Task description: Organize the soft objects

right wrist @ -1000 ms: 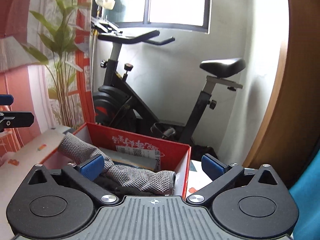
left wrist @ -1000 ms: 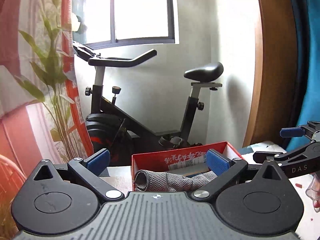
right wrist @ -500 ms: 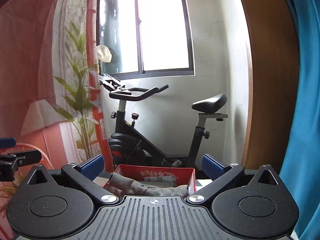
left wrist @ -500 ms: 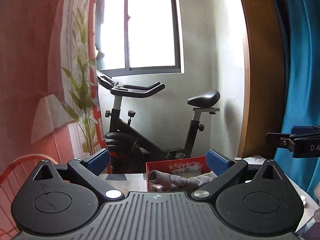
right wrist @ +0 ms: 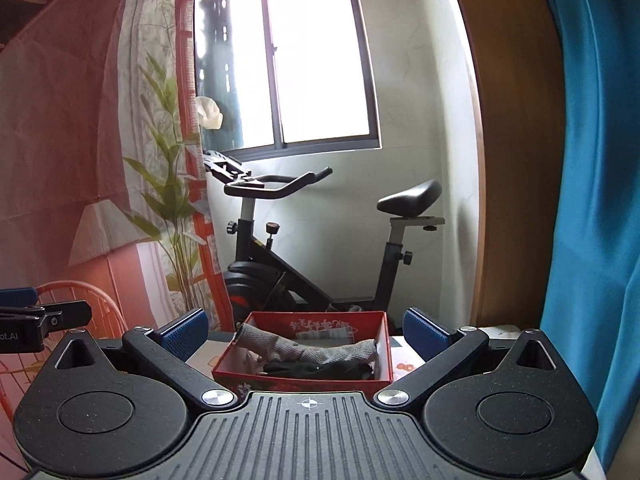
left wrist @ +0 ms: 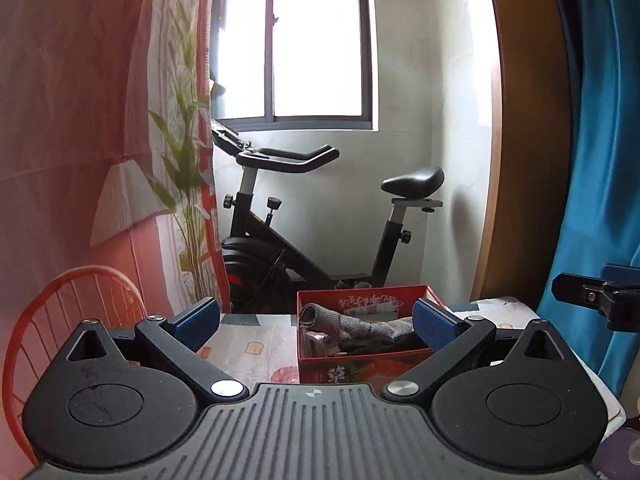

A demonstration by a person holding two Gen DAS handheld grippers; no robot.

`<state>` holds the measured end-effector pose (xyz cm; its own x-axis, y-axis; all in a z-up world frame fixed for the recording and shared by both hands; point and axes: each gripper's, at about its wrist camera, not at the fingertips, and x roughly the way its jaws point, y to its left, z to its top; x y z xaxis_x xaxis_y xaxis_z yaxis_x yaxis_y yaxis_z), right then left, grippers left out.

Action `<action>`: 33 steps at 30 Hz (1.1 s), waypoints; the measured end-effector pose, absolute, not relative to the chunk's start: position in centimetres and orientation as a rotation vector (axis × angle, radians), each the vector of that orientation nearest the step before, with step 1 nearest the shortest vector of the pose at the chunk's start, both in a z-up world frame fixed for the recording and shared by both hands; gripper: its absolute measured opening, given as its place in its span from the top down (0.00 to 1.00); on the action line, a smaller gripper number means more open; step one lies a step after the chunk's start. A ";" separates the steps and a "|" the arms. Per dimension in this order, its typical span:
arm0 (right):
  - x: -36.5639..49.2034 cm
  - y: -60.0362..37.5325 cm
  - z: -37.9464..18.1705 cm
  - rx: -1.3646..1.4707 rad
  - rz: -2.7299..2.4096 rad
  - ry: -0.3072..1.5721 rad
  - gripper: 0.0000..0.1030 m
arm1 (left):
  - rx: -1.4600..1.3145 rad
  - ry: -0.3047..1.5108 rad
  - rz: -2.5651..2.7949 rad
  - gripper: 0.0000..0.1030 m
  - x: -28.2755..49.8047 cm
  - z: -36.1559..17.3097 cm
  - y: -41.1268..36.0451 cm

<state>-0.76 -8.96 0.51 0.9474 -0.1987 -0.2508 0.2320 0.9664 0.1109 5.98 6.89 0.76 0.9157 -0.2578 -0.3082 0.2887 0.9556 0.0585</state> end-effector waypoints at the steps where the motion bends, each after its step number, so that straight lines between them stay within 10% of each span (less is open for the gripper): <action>1: -0.8 -9.0 0.4 0.145 -0.220 0.244 0.00 | 0.099 0.305 -0.283 0.00 5.9 0.7 7.0; 33: -0.7 -9.1 0.2 0.139 -0.253 0.254 0.00 | 0.113 0.285 -0.241 0.00 4.8 0.8 6.8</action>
